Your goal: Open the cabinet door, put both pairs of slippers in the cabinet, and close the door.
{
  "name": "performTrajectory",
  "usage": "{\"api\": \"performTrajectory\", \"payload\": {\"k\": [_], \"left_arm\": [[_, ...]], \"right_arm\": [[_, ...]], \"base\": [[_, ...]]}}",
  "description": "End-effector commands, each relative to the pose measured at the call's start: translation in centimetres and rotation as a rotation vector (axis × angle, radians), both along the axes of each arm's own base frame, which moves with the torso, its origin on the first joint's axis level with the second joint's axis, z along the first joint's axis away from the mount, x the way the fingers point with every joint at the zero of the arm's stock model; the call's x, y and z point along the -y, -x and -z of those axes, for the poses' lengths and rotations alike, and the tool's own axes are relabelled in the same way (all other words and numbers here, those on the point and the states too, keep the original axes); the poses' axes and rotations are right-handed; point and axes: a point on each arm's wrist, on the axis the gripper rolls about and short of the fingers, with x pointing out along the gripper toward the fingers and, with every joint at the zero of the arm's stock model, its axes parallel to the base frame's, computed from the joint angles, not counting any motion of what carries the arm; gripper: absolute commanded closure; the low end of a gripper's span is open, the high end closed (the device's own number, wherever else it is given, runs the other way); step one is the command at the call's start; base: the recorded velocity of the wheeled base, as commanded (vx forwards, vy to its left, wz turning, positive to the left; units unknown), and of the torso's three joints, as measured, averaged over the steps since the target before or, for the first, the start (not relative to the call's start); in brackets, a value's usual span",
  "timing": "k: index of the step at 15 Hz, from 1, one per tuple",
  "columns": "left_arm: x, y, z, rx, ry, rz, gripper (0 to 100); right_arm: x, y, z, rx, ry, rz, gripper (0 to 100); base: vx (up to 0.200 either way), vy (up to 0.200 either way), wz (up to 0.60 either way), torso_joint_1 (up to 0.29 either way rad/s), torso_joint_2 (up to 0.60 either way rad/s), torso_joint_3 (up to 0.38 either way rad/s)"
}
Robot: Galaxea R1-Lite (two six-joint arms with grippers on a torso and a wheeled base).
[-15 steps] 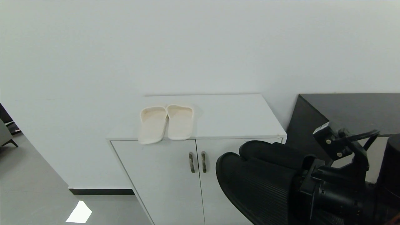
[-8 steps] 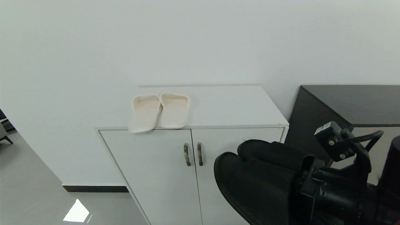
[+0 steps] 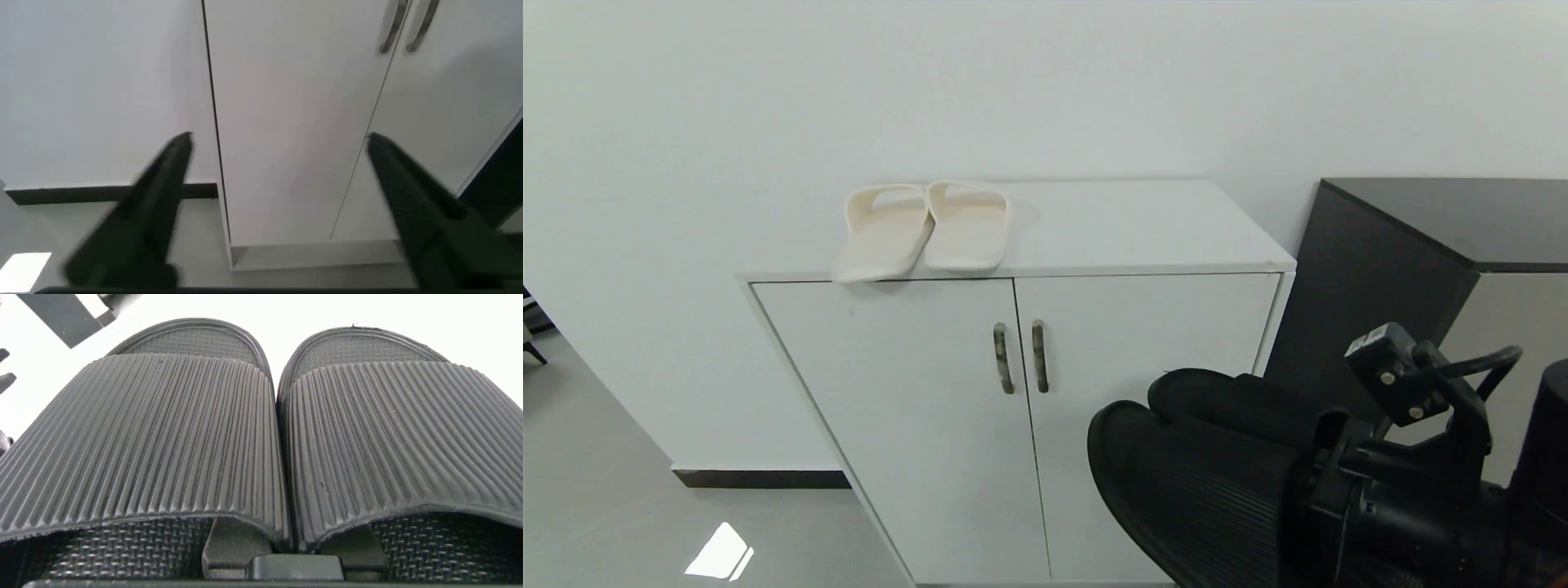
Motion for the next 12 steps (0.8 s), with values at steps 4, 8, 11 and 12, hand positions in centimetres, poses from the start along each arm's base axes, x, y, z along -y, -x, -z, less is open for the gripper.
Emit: {"api": "performTrajectory", "payload": {"k": [4,8,11,12], "left_arm": [[0.0,-0.01,0.0,-0.001,0.0,0.0,0],[0.02,-0.01,0.0,-0.001,-0.011,0.008,0],[0.16,0.0,0.01,0.0,-0.047,0.069,0],[0.2,0.0,0.0,0.005,-0.098,0.091,0]], "right_arm": [[0.02,-0.02,0.24,-0.005,0.008,0.002,100],[0.08,0.03,0.4,-0.009,0.013,0.002,100],[0.11,0.01,0.34,0.003,0.009,0.003,100],[0.11,0.02,0.35,0.004,0.007,0.001,100]], "base": [[0.0,0.0,0.0,-0.188,0.48,0.286],[0.0,0.0,0.0,-0.17,0.46,0.298],[0.0,0.0,0.0,-0.136,0.45,0.312],[0.0,0.0,0.0,-0.11,0.45,0.334]]}}
